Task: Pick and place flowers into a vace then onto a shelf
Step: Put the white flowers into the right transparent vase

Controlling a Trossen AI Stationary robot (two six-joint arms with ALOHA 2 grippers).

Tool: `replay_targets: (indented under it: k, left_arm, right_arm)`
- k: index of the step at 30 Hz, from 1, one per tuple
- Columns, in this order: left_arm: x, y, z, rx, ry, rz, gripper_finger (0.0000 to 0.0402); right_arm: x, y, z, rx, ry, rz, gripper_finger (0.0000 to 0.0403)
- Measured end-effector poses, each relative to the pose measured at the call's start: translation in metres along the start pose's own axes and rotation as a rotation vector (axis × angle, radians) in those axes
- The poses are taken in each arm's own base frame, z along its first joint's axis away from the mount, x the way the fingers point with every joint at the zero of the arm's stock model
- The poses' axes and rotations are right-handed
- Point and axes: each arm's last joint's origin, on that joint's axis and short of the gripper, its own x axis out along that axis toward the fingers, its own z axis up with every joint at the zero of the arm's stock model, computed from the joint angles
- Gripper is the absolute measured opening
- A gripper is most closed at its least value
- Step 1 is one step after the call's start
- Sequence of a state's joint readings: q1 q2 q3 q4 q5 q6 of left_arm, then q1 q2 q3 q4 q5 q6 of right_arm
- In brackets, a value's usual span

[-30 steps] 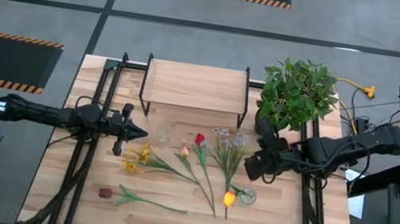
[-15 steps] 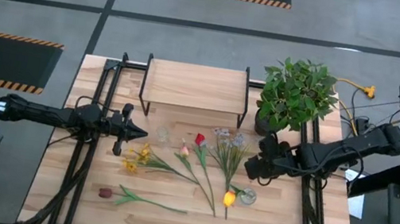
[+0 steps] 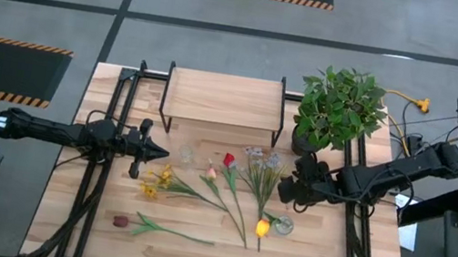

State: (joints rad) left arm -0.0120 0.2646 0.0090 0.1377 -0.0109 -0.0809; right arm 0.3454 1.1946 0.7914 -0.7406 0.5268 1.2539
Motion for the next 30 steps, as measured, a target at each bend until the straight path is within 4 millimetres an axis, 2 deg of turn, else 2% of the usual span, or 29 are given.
replay_targets:
  k: [14,20,26,30]
  left_arm:
    - [0.0,0.0,0.0,0.0,-0.001,0.0,0.0]
    - [0.0,0.0,0.0,0.0,0.002,0.0,0.0]
    - [0.0,0.0,0.0,0.0,0.005,0.001,0.0]
    - [0.0,0.0,0.0,0.0,0.005,0.0,0.0]
  right_arm:
    - [0.005,0.006,0.005,-0.041,-0.004,0.049,0.0224]
    - [0.028,0.012,0.001,-0.114,0.127,0.043,0.0224]
    - [0.048,0.012,0.0,-0.127,0.155,-0.032,0.0225]
    - [0.059,0.013,-0.003,-0.128,0.186,-0.056,0.0242]
